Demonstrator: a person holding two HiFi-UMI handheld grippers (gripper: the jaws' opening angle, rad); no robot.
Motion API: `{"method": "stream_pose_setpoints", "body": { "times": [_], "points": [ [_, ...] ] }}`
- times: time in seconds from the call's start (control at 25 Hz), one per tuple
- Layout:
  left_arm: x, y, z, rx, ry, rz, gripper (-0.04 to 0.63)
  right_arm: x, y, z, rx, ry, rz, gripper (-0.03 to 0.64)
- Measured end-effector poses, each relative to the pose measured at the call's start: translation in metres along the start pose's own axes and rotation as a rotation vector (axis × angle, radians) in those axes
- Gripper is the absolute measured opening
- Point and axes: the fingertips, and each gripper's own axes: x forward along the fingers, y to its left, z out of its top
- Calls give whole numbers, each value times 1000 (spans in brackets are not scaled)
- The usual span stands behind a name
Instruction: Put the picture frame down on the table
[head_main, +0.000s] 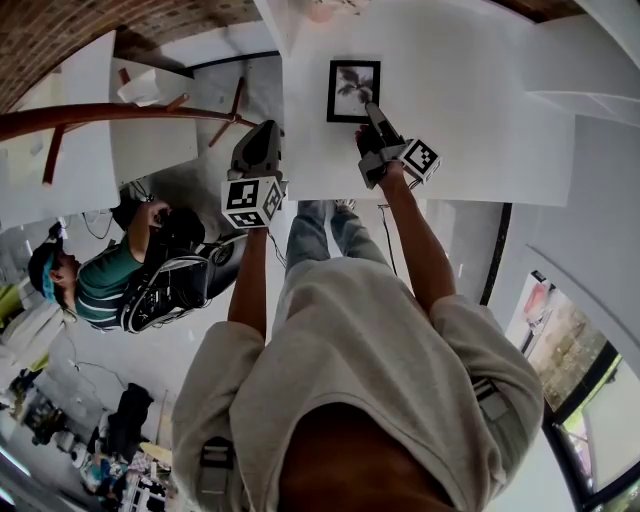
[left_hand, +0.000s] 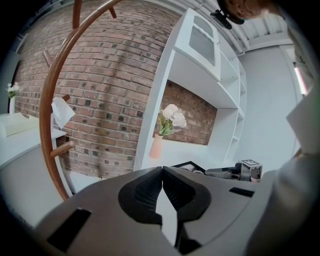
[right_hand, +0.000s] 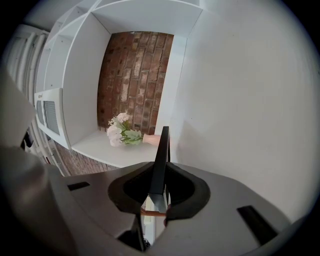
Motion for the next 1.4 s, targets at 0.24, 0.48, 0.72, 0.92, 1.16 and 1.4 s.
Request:
{"method": "stream_pose_setpoints", "body": {
  "times": [0.24,0.48,0.72,0.92,1.16,1.4],
  "points": [
    [-3,2,-4,-2,6,0,17,8,-5,0,-4,-25,-25,86],
    [-10,-1,-3,-7,-3,6,17,6,-6,0,-30,-9,-54,100],
    [-13,-2,-6,-12,-6,1,17,11,-2,-12,-189,119,-102,219],
    [-16,-3,-9,-18,-9,-1,17,11,-5,-25,-437,284,-171,238],
    [-18,-7,-9,-19,-17,-4,17,6,-16,-39,-733,455,-245,244],
    [-19,-8,-10,-24,-19,-3,17,3,-27,-54,-921,589,-254,256]
  ]
}}
